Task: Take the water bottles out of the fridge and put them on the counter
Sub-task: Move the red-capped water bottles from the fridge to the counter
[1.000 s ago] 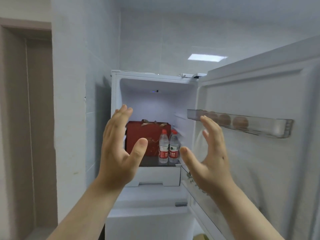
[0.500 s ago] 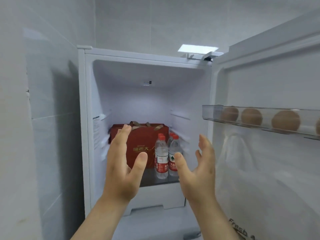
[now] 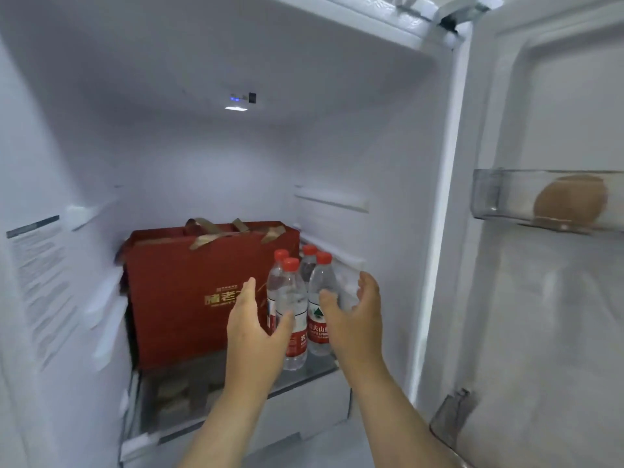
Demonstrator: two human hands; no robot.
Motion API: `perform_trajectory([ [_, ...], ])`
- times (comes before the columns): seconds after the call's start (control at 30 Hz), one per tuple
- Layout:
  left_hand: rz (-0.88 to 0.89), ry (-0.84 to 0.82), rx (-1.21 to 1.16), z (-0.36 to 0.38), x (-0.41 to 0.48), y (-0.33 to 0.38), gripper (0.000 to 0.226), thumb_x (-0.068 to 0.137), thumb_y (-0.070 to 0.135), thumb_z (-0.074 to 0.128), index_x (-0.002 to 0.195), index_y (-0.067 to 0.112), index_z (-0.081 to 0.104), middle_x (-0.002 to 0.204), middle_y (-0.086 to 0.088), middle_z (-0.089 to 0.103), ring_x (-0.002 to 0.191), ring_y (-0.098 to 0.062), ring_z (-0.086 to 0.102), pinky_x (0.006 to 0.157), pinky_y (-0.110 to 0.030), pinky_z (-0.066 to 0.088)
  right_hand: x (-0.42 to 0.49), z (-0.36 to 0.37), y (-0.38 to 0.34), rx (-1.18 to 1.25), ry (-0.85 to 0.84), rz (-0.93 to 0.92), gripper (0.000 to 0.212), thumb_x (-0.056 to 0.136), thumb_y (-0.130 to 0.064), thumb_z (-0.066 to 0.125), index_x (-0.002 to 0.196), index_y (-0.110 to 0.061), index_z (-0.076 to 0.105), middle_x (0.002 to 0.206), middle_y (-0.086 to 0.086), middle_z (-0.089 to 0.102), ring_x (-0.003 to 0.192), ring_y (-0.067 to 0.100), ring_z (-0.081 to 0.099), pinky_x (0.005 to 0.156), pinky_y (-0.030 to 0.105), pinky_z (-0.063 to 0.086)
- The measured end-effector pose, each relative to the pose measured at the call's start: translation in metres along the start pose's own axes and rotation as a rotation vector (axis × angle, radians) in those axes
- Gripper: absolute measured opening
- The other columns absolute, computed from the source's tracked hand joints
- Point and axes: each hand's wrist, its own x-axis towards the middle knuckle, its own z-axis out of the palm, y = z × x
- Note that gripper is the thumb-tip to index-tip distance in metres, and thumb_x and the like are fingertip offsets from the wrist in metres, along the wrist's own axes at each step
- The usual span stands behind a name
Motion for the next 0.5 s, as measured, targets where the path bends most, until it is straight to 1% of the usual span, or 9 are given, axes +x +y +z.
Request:
perform_trajectory([
  [0.07, -0.043, -0.043, 0.000, 0.018, 0.016, -0.021, 0.081, 0.088, 0.035, 0.069, 0.154, 0.024, 0.024, 0.157, 0.002, 0.033, 0.145, -0.016, 0.029, 0.116, -0.040, 0.029, 0.022, 0.015, 0.012, -0.071, 0.011, 0.023, 0.070, 0.085, -0.029, 0.072, 0.144, -0.023, 0.035, 0.135, -0.011, 0.043, 0.122, 0.006, 0.042, 0.091, 0.015, 0.034],
  [0.1, -0.056, -0.057, -0.019, 0.028, 0.023, -0.031, 0.076, 0.086, 0.035, 0.070, 0.151, 0.027, 0.030, 0.152, 0.004, 0.042, 0.140, -0.016, 0.037, 0.113, -0.040, 0.035, 0.034, 0.022, 0.020, -0.113, 0.016, 0.033, 0.070, 0.084, -0.028, 0.072, 0.144, -0.021, 0.037, 0.140, -0.006, 0.045, 0.126, 0.009, 0.043, 0.094, 0.020, 0.033],
  [0.17, -0.087, -0.072, -0.065, 0.046, 0.031, -0.046, 0.061, 0.083, 0.034, 0.071, 0.137, 0.035, 0.044, 0.130, 0.013, 0.058, 0.123, -0.010, 0.054, 0.098, -0.035, 0.048, 0.053, 0.032, 0.031, -0.159, 0.006, 0.074, 0.069, 0.082, -0.026, 0.072, 0.143, -0.018, 0.040, 0.142, -0.001, 0.048, 0.128, 0.015, 0.046, 0.096, 0.023, 0.033],
  [0.2, -0.111, -0.085, -0.071, 0.054, 0.033, -0.052, 0.056, 0.081, 0.034, 0.071, 0.132, 0.037, 0.048, 0.120, 0.014, 0.062, 0.114, -0.009, 0.058, 0.091, -0.034, 0.051, 0.061, 0.036, 0.037, -0.167, -0.005, 0.099, 0.067, 0.083, -0.026, 0.071, 0.142, -0.018, 0.042, 0.137, -0.002, 0.052, 0.125, 0.016, 0.048, 0.094, 0.023, 0.034],
  [0.27, -0.153, -0.093, -0.048, 0.069, 0.033, -0.064, 0.055, 0.078, 0.039, 0.072, 0.128, 0.034, 0.049, 0.112, 0.010, 0.063, 0.104, -0.012, 0.063, 0.083, -0.039, 0.056, 0.072, 0.042, 0.045, -0.195, -0.024, 0.126, 0.054, 0.085, -0.025, 0.069, 0.134, -0.021, 0.049, 0.113, -0.012, 0.056, 0.108, 0.011, 0.054, 0.088, 0.024, 0.037],
  [0.33, -0.181, -0.086, -0.016, 0.080, 0.032, -0.073, 0.052, 0.076, 0.037, 0.072, 0.123, 0.031, 0.050, 0.107, 0.004, 0.061, 0.098, -0.019, 0.064, 0.076, -0.044, 0.057, 0.079, 0.047, 0.052, -0.244, -0.018, 0.117, 0.038, 0.085, -0.026, 0.069, 0.119, -0.032, 0.055, 0.100, -0.021, 0.056, 0.097, 0.007, 0.058, 0.085, 0.025, 0.043],
  [0.37, -0.205, -0.085, -0.006, 0.083, 0.033, -0.076, 0.050, 0.075, 0.035, 0.073, 0.120, 0.029, 0.051, 0.106, 0.002, 0.058, 0.096, -0.022, 0.064, 0.074, -0.045, 0.057, 0.081, 0.050, 0.055, -0.274, -0.012, 0.106, 0.030, 0.084, -0.028, 0.068, 0.109, -0.034, 0.055, 0.099, -0.022, 0.060, 0.096, 0.006, 0.060, 0.085, 0.027, 0.047],
  [0.43, -0.238, -0.082, -0.027, 0.087, 0.036, -0.079, 0.045, 0.072, 0.033, 0.074, 0.113, 0.029, 0.054, 0.102, 0.002, 0.054, 0.089, -0.022, 0.063, 0.071, -0.045, 0.057, 0.085, 0.055, 0.062, -0.320, -0.006, 0.090, 0.032, 0.081, -0.033, 0.069, 0.111, -0.031, 0.059, 0.103, -0.016, 0.067, 0.097, 0.007, 0.063, 0.087, 0.035, 0.053],
  [0.5, -0.269, -0.079, -0.051, 0.088, 0.040, -0.082, 0.040, 0.069, 0.035, 0.072, 0.105, 0.029, 0.055, 0.099, 0.004, 0.052, 0.083, -0.021, 0.063, 0.068, -0.045, 0.057, 0.088, 0.059, 0.065, -0.382, -0.005, 0.055, 0.036, 0.078, -0.030, 0.073, 0.112, -0.028, 0.061, 0.108, -0.008, 0.067, 0.100, 0.012, 0.062, 0.088, 0.033, 0.052],
])
